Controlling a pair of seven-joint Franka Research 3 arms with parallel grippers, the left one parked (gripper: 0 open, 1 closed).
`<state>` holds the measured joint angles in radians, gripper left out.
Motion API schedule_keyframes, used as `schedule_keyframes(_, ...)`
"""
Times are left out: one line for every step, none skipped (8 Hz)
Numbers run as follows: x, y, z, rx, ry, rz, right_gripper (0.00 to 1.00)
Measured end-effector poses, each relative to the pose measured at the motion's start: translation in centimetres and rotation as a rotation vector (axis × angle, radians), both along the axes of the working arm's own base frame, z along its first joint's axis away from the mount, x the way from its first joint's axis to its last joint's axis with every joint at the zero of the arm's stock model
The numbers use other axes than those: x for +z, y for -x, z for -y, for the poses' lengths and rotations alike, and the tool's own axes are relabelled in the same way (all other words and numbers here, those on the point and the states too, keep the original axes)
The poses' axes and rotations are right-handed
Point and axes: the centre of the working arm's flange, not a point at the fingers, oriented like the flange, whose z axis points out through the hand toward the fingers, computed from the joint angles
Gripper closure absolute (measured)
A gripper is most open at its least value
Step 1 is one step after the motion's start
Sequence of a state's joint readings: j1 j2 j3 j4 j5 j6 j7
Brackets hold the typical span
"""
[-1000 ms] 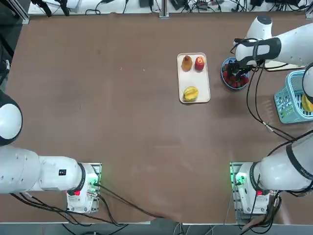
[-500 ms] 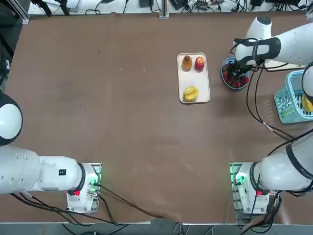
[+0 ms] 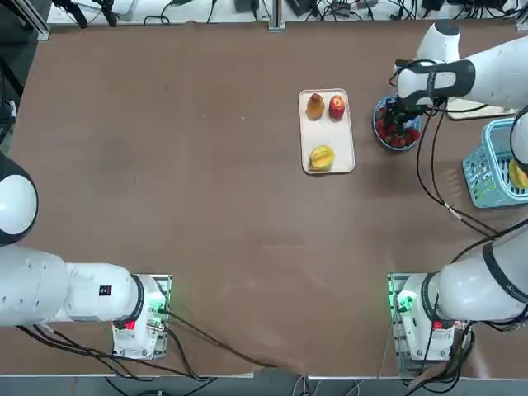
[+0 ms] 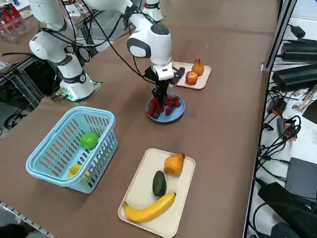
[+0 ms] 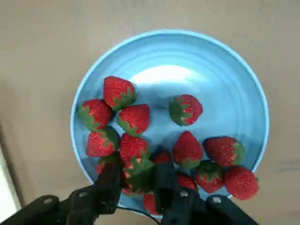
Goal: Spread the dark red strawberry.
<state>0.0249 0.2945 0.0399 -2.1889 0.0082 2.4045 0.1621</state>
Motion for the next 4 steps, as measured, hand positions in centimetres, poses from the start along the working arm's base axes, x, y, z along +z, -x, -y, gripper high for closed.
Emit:
schedule_keyframes(2.0, -1.1, 0.1, -0.002, 0.000, 0.001, 0.61)
schedule_keyframes(4.0, -2.5, 0.3, -0.007, 0.000, 0.012, 0.61)
schedule_keyframes(5.2, -3.6, 0.6, -0.012, -0.001, 0.025, 0.61)
schedule_keyframes(5.0, -4.5, 0.8, -0.017, -0.001, 0.029, 0.61)
